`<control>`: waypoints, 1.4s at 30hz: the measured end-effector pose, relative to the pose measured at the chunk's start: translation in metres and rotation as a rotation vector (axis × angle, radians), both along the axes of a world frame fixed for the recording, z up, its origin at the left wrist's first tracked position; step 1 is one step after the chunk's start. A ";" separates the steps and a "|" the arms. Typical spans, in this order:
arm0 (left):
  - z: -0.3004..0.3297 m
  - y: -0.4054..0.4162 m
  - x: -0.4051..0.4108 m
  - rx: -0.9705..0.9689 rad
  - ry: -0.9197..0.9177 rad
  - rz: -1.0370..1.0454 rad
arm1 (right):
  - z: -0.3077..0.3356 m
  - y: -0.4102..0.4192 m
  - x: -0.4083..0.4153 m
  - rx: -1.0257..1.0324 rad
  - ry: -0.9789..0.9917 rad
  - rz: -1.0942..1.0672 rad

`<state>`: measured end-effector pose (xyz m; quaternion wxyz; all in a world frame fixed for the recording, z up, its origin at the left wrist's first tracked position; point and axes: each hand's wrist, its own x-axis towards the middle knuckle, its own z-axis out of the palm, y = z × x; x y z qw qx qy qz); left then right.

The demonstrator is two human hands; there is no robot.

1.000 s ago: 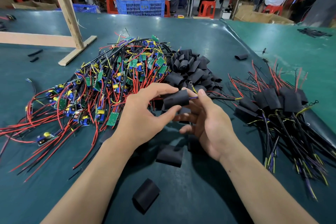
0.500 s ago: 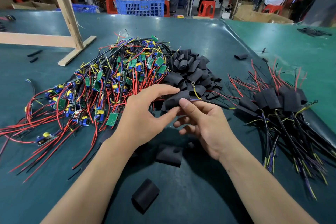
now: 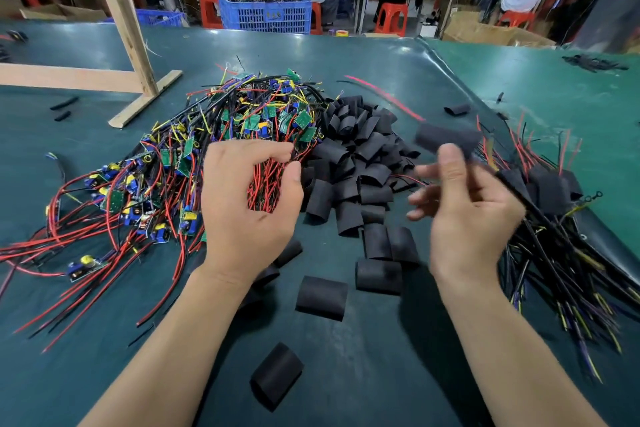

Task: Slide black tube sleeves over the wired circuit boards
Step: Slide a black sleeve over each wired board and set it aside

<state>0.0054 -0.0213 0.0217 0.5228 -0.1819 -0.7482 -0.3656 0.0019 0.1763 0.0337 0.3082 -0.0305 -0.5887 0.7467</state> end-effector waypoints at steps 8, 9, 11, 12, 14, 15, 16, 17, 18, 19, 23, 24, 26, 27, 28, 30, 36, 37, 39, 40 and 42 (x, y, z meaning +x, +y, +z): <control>0.000 0.002 0.000 -0.003 -0.042 -0.045 | 0.007 0.055 -0.015 -0.514 -0.196 -0.345; 0.001 0.003 0.000 -0.007 -0.048 -0.044 | 0.006 0.057 -0.016 -0.532 -0.240 -0.332; 0.000 0.003 0.000 -0.020 -0.073 -0.041 | 0.006 0.057 -0.016 -0.515 -0.315 -0.287; 0.000 0.003 0.000 -0.024 -0.095 -0.043 | 0.005 0.056 -0.016 -0.491 -0.337 -0.258; 0.000 0.004 0.000 -0.031 -0.171 -0.053 | 0.006 0.053 -0.017 -0.443 -0.353 -0.207; 0.000 0.004 0.001 -0.037 -0.218 -0.059 | 0.007 0.050 -0.017 -0.421 -0.354 -0.187; 0.000 0.004 0.001 -0.044 -0.264 -0.067 | 0.007 0.047 -0.017 -0.400 -0.355 -0.169; -0.001 0.004 0.001 -0.050 -0.310 -0.075 | 0.007 0.044 -0.017 -0.378 -0.352 -0.151; -0.002 0.003 0.000 -0.063 -0.360 -0.078 | 0.007 0.040 -0.017 -0.354 -0.344 -0.136; -0.003 0.002 -0.001 -0.091 -0.415 -0.066 | 0.005 0.037 -0.017 -0.325 -0.327 -0.125; -0.014 -0.007 -0.009 -0.263 -0.581 0.142 | 0.001 0.026 -0.014 -0.192 -0.208 -0.082; -0.015 -0.010 -0.010 -0.284 -0.630 0.197 | 0.000 0.023 -0.013 -0.164 -0.182 -0.067; -0.017 -0.014 -0.012 -0.326 -0.765 0.283 | -0.001 0.019 -0.011 -0.111 -0.144 -0.042; -0.017 -0.016 -0.013 -0.345 -0.822 0.304 | -0.001 0.017 -0.011 -0.085 -0.132 -0.033; -0.019 -0.018 -0.014 -0.348 -0.854 0.306 | -0.002 0.016 -0.010 -0.059 -0.123 -0.022; -0.020 -0.020 -0.015 -0.292 -0.859 0.279 | -0.002 0.013 -0.009 -0.012 -0.119 0.011; -0.015 -0.026 -0.018 -0.068 -0.780 0.410 | -0.004 0.008 -0.005 0.032 -0.088 0.011; -0.015 -0.027 -0.018 -0.051 -0.815 0.419 | -0.004 0.009 -0.004 0.039 -0.081 0.006; -0.016 -0.026 -0.018 -0.062 -0.894 0.443 | -0.003 0.010 -0.004 0.043 -0.081 0.009; -0.016 -0.025 -0.017 -0.079 -0.910 0.466 | -0.003 0.009 -0.004 0.042 -0.086 0.014; -0.014 -0.024 -0.015 -0.071 -0.876 0.490 | -0.003 0.009 -0.004 0.043 -0.088 0.022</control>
